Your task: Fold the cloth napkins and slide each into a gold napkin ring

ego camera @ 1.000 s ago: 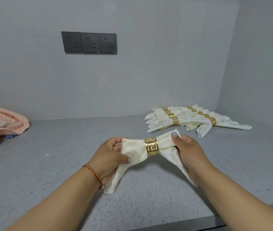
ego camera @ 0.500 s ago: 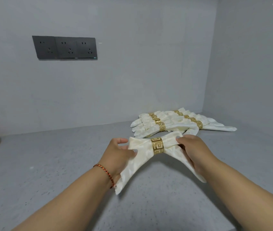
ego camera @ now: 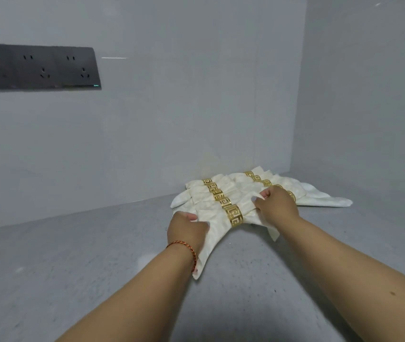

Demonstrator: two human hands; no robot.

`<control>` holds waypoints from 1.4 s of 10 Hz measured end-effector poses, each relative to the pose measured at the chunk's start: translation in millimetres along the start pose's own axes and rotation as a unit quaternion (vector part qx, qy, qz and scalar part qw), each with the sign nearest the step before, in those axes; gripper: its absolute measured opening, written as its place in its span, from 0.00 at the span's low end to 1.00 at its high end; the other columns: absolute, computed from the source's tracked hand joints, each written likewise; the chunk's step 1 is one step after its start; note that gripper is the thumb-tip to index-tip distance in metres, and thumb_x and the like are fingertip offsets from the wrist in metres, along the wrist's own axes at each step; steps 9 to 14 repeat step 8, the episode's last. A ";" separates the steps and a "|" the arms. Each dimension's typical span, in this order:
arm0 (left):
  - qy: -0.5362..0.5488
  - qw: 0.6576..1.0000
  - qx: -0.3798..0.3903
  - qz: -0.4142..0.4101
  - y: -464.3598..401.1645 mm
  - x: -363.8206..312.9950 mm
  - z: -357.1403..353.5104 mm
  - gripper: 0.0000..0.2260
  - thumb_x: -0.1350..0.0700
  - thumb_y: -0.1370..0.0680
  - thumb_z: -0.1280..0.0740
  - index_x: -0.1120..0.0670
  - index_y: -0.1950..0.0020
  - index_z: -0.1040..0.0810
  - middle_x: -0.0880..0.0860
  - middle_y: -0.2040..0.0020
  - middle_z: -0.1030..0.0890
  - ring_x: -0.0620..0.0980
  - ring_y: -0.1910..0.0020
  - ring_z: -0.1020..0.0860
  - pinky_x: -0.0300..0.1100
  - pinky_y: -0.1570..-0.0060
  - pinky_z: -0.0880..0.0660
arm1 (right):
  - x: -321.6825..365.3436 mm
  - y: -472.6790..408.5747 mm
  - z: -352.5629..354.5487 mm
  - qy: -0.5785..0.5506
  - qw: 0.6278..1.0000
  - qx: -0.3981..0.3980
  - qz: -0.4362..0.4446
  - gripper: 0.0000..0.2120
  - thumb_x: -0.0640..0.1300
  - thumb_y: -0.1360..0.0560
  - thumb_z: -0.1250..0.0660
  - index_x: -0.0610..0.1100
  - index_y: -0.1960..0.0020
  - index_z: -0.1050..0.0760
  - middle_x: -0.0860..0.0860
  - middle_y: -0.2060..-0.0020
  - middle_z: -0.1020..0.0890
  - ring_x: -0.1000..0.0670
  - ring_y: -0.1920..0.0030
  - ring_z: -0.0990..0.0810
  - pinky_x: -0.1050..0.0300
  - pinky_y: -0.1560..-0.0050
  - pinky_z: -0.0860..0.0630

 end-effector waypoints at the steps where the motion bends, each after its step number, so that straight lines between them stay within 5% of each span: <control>1: -0.028 0.999 0.005 -0.014 -18.3 -3.3 -13.3 0.10 0.58 0.27 0.29 0.52 0.49 0.27 0.51 0.50 0.25 0.54 0.44 0.23 0.41 0.45 0.28 | -2.4 -24.7 -11.5 0.027 0.999 -0.017 0.001 0.08 0.50 0.23 0.35 0.45 0.52 0.26 0.48 0.52 0.19 0.45 0.48 0.22 0.57 0.54 0.32; 5: -0.148 0.986 -0.025 -0.067 -44.4 8.7 -24.4 0.09 0.55 0.25 0.31 0.53 0.46 0.25 0.44 0.60 0.28 0.46 0.55 0.28 0.36 0.56 0.35 | -29.2 -48.7 -49.5 0.137 0.990 -0.011 0.008 0.14 0.55 0.23 0.36 0.45 0.48 0.22 0.47 0.51 0.19 0.46 0.50 0.22 0.55 0.54 0.28; 7: -0.190 0.979 0.009 -0.072 -38.9 3.3 -22.1 0.13 0.52 0.24 0.32 0.54 0.42 0.26 0.50 0.45 0.22 0.50 0.45 0.24 0.37 0.52 0.33 | -19.9 -43.2 -40.1 0.147 0.989 -0.029 0.023 0.18 0.56 0.23 0.36 0.44 0.42 0.25 0.46 0.45 0.21 0.45 0.45 0.23 0.55 0.51 0.28; 8: -0.192 0.979 0.006 -0.072 -29.8 -1.3 -10.4 0.15 0.50 0.24 0.33 0.54 0.40 0.27 0.51 0.43 0.22 0.50 0.43 0.25 0.37 0.52 0.34 | -7.6 -30.6 -19.1 0.062 0.994 -0.079 0.029 0.18 0.54 0.24 0.34 0.43 0.41 0.25 0.46 0.44 0.22 0.44 0.43 0.24 0.54 0.49 0.29; 14: -0.192 0.979 0.006 -0.072 -29.8 -1.3 -10.4 0.15 0.50 0.24 0.33 0.54 0.40 0.27 0.51 0.43 0.22 0.50 0.43 0.25 0.37 0.52 0.34 | -7.6 -30.6 -19.1 0.062 0.994 -0.079 0.029 0.18 0.54 0.24 0.34 0.43 0.41 0.25 0.46 0.44 0.22 0.44 0.43 0.24 0.54 0.49 0.29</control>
Point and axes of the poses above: each hand's wrist, its own y-axis away from the middle knuckle, its own z-axis out of the back of the hand, x = y × z, the point moved 7 cm from there along -y, towards the middle knuckle
